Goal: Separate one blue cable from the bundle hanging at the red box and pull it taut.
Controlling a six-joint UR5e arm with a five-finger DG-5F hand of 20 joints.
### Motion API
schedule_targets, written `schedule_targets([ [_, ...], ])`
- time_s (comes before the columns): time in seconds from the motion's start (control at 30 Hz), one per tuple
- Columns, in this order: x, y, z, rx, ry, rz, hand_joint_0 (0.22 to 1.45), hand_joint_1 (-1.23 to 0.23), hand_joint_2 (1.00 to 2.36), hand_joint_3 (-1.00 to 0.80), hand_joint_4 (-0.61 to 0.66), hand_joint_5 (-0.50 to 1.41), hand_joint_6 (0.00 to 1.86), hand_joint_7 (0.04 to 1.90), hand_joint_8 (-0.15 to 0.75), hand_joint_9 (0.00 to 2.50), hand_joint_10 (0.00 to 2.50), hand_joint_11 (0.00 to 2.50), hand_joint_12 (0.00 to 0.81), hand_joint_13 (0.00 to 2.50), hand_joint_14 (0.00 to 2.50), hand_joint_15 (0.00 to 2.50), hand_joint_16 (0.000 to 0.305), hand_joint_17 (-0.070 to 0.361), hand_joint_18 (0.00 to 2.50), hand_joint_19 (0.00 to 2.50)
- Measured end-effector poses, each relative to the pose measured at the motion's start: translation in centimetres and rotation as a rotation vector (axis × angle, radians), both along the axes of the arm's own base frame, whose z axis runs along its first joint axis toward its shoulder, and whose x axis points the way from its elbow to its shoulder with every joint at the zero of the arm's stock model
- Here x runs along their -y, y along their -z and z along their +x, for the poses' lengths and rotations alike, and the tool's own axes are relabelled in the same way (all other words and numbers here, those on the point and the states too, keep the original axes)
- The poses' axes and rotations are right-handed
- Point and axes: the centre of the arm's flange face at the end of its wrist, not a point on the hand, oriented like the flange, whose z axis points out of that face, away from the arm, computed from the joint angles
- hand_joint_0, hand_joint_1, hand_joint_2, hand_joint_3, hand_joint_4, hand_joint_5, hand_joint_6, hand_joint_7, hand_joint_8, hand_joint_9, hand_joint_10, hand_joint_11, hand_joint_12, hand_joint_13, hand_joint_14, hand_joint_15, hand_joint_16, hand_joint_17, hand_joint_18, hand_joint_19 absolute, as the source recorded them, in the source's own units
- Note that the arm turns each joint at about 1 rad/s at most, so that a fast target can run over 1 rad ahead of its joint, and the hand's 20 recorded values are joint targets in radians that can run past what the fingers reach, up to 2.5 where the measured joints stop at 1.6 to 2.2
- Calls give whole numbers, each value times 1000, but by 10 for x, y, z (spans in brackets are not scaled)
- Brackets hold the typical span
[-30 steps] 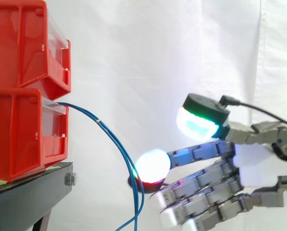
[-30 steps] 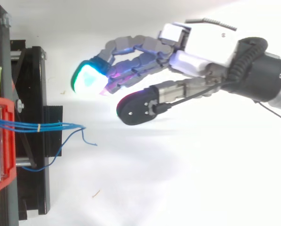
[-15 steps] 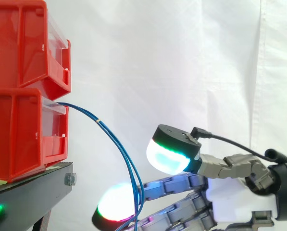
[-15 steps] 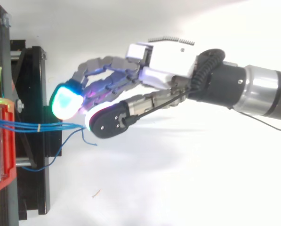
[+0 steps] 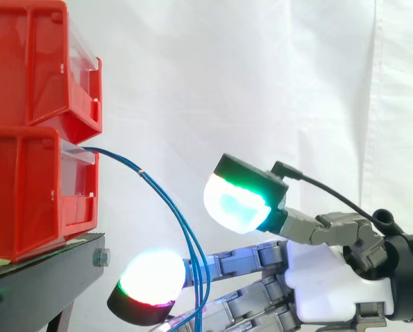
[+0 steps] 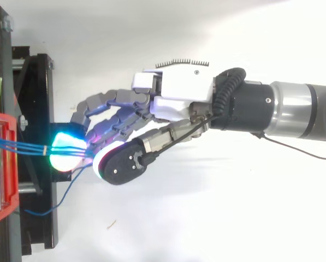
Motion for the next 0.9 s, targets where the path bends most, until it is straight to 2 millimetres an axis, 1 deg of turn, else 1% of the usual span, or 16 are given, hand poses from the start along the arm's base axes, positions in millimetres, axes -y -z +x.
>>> schedule_targets([
  [0.27,-10,-6,6,57,-92,114,528,-629,1000,-500,153,-208,503,836,252,671,11,347,323,733,13,327,43,98,718,387],
  [0.6,-11,-9,9,83,-106,118,542,-638,1000,-500,159,-205,502,842,246,679,13,352,317,749,13,337,43,96,719,391],
  [0.77,-6,-10,9,87,-109,116,550,-634,1000,-500,159,-201,503,842,248,704,12,370,318,761,14,348,42,95,730,398],
  [0.9,2,-12,9,103,-102,114,555,-623,1000,-500,160,-199,502,839,251,714,14,372,314,775,14,361,42,94,734,406],
])
